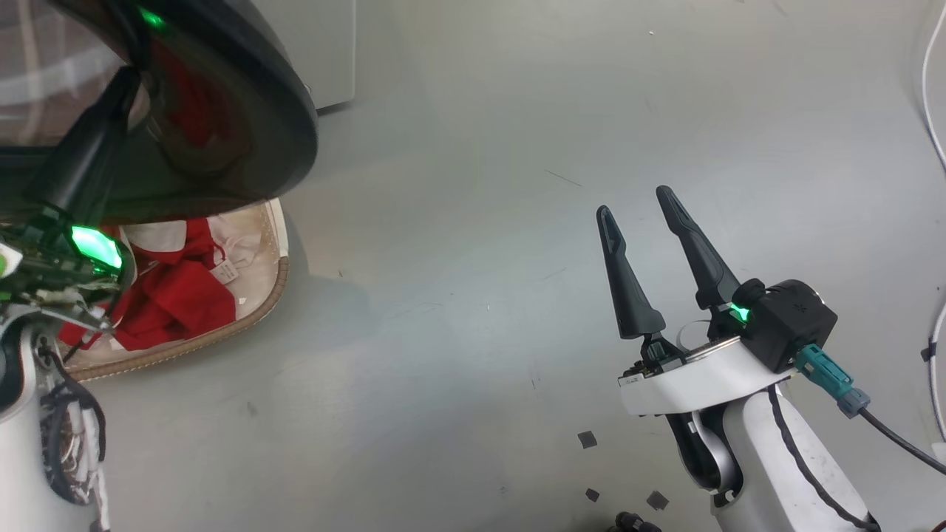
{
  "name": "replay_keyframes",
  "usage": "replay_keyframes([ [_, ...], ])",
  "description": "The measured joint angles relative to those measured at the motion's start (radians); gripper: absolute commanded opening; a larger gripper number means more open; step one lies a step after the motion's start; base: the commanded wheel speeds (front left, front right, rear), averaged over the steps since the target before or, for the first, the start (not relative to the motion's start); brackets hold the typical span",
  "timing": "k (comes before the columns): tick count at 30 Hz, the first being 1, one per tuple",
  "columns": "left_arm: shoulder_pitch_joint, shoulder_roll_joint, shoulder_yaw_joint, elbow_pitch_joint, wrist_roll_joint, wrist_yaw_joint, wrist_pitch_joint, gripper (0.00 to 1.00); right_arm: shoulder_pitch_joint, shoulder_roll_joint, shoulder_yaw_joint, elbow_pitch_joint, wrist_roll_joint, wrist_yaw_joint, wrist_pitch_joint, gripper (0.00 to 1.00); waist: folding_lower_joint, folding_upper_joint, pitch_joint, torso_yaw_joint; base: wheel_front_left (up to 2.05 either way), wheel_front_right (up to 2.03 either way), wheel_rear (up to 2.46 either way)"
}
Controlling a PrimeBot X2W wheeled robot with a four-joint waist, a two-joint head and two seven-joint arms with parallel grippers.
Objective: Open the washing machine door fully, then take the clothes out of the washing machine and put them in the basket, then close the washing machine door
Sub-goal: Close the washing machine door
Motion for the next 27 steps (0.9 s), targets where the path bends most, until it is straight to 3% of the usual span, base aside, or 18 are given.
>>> replay_keyframes([
  [15,-0.197,0.046,0.043,0.167,0.067,0.027,-0.094,0.00,-0.019,0.002,0.030,0.000,0.044,-0.018,0.000,1.00,0.0000,-0.0001,0.027,-0.086,0.00,0.00,0.00],
  [27,-0.299,0.049,0.007,0.287,0.117,0.031,-0.118,0.00,-0.019,0.003,0.030,0.000,0.044,-0.027,0.000,1.00,0.0000,0.0000,0.026,-0.108,0.00,0.00,0.00],
])
